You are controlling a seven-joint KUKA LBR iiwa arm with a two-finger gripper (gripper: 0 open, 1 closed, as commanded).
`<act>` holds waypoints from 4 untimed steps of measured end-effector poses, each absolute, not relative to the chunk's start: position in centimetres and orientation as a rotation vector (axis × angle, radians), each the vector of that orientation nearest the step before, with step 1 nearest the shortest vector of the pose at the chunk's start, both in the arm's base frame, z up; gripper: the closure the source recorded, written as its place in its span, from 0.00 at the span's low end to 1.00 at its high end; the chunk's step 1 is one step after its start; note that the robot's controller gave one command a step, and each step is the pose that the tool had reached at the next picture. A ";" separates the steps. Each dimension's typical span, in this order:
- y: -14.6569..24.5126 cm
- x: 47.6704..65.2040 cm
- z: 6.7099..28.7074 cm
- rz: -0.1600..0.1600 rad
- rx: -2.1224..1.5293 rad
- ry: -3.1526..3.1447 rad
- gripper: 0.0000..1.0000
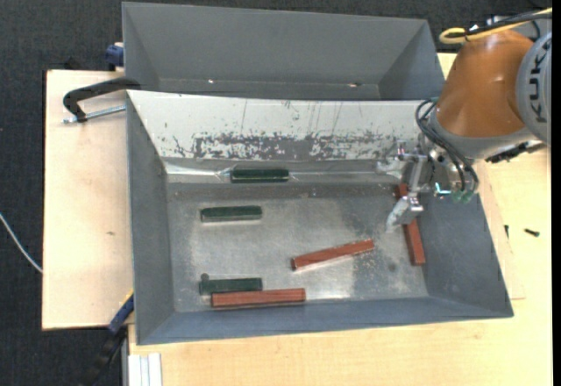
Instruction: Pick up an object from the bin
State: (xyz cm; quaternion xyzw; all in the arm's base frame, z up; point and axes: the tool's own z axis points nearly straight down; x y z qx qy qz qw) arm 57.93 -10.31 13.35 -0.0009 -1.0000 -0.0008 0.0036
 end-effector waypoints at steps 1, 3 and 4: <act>-10.3 58.1 13.8 -0.001 0.000 -3.143 0.00; -3.5 54.2 8.0 -0.001 -0.062 -3.148 0.00; -0.7 52.6 10.0 -0.003 -0.209 -3.134 0.00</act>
Offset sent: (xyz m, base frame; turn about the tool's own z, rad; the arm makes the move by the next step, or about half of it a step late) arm -0.0423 0.0733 -0.0635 0.0509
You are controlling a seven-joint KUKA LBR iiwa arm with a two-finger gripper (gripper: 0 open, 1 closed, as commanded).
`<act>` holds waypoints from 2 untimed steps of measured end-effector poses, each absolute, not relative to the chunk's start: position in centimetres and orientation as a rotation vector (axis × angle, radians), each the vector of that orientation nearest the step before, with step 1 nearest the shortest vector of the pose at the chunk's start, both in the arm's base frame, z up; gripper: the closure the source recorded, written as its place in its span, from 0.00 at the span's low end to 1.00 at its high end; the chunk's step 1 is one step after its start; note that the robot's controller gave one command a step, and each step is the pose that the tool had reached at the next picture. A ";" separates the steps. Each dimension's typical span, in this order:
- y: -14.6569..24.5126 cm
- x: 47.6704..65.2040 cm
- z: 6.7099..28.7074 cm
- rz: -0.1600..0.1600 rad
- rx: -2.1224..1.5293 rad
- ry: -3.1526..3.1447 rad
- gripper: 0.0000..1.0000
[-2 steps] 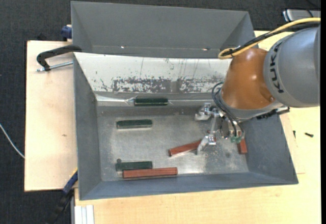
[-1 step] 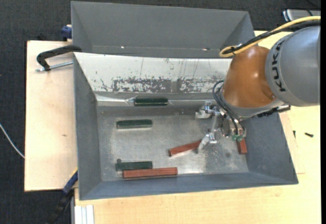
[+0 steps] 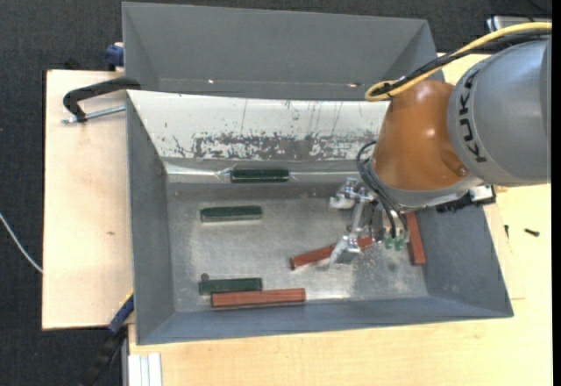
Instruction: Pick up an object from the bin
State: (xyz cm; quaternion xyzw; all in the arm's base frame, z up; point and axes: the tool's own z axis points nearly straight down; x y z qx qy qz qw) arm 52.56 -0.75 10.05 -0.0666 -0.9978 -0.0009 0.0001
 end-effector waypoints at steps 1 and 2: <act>0.0 53.2 7.2 -0.002 -0.203 -3.136 0.00; 0.1 50.2 7.6 -0.007 -0.419 -3.108 1.00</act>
Offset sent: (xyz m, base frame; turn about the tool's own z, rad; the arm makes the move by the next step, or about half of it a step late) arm -0.0251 0.0064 -0.0305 0.1385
